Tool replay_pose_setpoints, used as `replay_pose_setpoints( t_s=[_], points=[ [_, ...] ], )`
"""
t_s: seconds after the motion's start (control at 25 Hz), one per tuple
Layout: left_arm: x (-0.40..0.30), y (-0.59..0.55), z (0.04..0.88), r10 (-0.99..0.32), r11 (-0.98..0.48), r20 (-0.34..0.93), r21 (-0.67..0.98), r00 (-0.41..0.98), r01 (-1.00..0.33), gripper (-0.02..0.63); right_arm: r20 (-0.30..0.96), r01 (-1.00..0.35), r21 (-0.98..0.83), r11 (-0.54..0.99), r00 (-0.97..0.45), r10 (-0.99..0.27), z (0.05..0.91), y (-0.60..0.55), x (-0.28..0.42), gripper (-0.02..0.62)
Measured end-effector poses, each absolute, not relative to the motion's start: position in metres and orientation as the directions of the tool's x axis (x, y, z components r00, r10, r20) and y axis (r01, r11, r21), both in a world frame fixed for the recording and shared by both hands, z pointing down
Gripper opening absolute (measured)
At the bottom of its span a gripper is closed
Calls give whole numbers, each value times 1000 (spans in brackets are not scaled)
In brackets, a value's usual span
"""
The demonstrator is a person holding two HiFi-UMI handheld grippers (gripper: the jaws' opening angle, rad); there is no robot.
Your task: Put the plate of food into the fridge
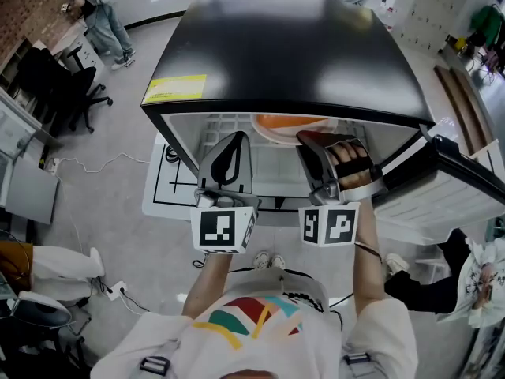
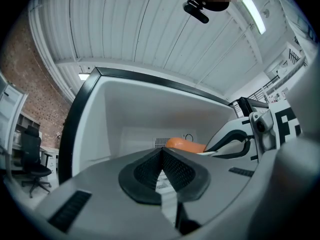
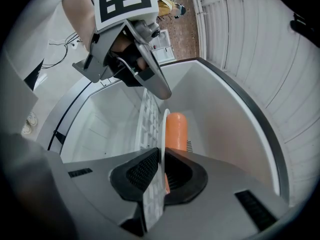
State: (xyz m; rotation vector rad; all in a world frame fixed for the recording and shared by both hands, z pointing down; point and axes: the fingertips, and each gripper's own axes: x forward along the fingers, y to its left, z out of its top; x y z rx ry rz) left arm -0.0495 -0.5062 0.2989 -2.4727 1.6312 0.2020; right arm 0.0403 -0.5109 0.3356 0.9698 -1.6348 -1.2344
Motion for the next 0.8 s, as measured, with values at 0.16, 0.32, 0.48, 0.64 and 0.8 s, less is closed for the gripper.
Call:
replay_pose_setpoints(
  t_s=[0.16, 0.32, 0.48, 0.64, 0.8],
  points=[
    [-50, -509, 300, -898, -381, -206, -73, 388, -922, 6, 216, -77, 964, 256, -339, -915, 341, -522, 42, 31],
    [-49, -513, 307, -902, -386, -178, -72, 393, -919, 6, 261, -65, 952, 298, -333, -906, 346, -532, 46, 31],
    [-52, -516, 309, -903, -384, -180, -64, 389, -921, 6, 286, -64, 944, 323, -328, -900, 347, -540, 47, 34],
    [-56, -520, 314, -910, -376, -169, -51, 380, -925, 6, 301, -52, 941, 333, -319, -899, 346, -544, 47, 35],
    [-56, -523, 315, -911, -373, -166, -54, 377, -926, 6, 318, -24, 939, 342, -314, -895, 347, -548, 46, 35]
  ],
)
